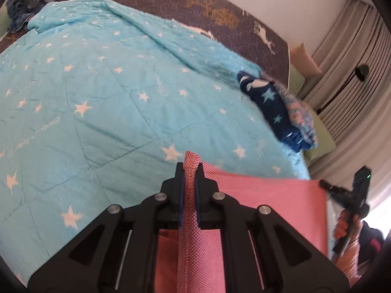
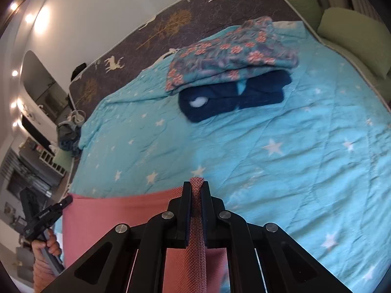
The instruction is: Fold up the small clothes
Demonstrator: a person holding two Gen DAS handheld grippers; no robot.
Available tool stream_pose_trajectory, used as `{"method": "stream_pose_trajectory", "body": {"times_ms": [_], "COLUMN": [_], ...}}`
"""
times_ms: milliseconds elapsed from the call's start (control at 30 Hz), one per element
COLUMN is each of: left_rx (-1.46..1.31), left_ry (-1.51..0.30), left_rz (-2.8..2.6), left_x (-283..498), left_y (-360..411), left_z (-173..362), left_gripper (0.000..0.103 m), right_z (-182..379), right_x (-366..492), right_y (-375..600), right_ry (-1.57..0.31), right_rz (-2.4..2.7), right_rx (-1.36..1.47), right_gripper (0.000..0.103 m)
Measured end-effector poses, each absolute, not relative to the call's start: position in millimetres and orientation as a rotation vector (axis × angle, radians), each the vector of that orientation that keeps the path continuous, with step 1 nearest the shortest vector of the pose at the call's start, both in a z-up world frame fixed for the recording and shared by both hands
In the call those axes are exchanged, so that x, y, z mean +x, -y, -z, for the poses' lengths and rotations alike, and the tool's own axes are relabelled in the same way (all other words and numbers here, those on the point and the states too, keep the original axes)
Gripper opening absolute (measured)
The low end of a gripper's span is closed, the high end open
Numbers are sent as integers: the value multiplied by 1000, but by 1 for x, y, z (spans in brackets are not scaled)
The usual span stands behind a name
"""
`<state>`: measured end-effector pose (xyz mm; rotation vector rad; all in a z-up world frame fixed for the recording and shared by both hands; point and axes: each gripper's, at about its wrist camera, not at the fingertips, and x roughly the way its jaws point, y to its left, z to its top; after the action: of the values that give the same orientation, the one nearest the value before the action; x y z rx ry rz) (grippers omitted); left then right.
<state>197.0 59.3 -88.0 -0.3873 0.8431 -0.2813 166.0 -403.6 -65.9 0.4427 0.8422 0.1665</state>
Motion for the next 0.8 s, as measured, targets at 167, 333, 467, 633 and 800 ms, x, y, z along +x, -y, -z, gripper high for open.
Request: {"method": "stream_pose_trajectory", "body": {"times_ms": [167, 333, 467, 633, 800], "left_rx": [-488, -441, -437, -606, -476], "left_ry": [-918, -810, -786, -841, -956], "left_rz": [198, 144, 233, 499, 357], "left_x": [194, 144, 86, 33, 16], "left_y": [-77, -92, -88, -73, -59], "left_z": [116, 81, 61, 70, 106], "left_gripper": [23, 38, 45, 45, 39], "right_z": [93, 81, 62, 51, 82], "right_x": [175, 132, 86, 24, 6], "right_y": [408, 425, 422, 383, 359], "right_ry": [-947, -894, -877, -880, -1002], "right_rz": [-150, -101, -210, -456, -431], "right_rx": [479, 489, 487, 477, 446], "right_gripper": [17, 22, 25, 25, 26]}}
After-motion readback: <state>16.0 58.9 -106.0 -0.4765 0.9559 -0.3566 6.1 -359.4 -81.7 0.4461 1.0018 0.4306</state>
